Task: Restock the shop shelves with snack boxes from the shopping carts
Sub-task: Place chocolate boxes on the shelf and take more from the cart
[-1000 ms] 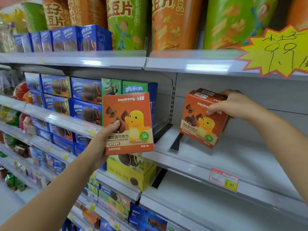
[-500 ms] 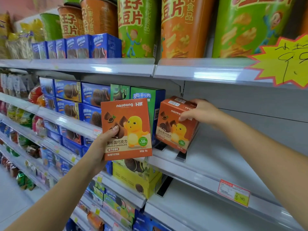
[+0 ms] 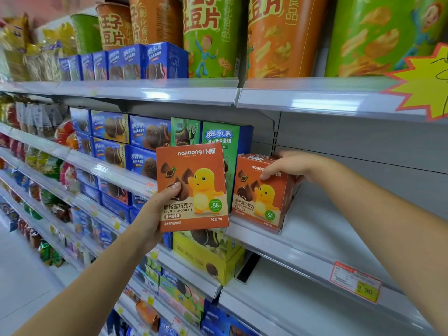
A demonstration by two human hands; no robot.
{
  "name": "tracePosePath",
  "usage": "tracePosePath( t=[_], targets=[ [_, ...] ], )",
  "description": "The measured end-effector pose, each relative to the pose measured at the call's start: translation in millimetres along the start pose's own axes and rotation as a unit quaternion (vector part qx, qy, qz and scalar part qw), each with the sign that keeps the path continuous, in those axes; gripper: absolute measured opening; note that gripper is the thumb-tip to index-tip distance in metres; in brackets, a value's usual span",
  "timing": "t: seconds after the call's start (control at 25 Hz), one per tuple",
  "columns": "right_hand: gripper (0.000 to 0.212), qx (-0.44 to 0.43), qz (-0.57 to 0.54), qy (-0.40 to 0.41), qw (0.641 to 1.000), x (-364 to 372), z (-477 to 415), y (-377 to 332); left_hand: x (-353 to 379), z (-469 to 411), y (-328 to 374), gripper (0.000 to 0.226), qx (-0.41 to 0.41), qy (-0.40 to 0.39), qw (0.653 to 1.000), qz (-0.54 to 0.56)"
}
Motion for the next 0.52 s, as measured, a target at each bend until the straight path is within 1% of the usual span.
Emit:
tracePosePath(
  t=[0.04, 0.08, 0.12, 0.16, 0.24, 0.36, 0.44, 0.52],
  targets=[
    [0.078, -0.009, -0.016, -0.001, 1.000, 2, 0, 0, 0, 0, 0, 0.029, 0.000, -0.003, 1.000, 0.000],
    [0.087, -0.014, -0.036, 0.002, 0.999, 2, -1, 2, 3, 1, 1, 0.033, 0.002, -0.011, 1.000, -0.001],
    [0.091, -0.019, -0.058, 0.010, 0.998, 2, -1, 5, 6, 2, 1, 0.038, 0.007, -0.026, 1.000, -0.009],
    [0.090, -0.026, -0.079, 0.022, 0.996, 1, 2, 7, 9, 3, 3, 0.038, 0.011, -0.037, 0.999, -0.015],
    [0.083, -0.036, -0.119, 0.053, 0.991, -1, 5, 12, 11, 3, 4, 0.023, 0.014, -0.040, 0.999, -0.006],
    [0.076, -0.040, -0.139, 0.083, 0.986, 0, 1, 15, 13, 0, 6, 0.022, 0.020, -0.039, 0.999, -0.003],
    [0.079, -0.041, -0.130, 0.109, 0.985, -2, 0, 17, 17, 0, 8, 0.022, 0.026, -0.044, 0.999, -0.005],
    [0.087, -0.045, -0.133, 0.135, 0.981, -1, 0, 25, 17, 0, 7, 0.024, 0.023, -0.039, 0.999, -0.005]
  ],
)
Point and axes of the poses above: each hand's wrist, its own z-axis away from the middle knuckle, its own x-axis out of the palm, y = z × x, the point moved 10 cm from there along -z, towards the middle knuckle, and after that the axes turned 15 degrees about y, right-handed, at the moved point
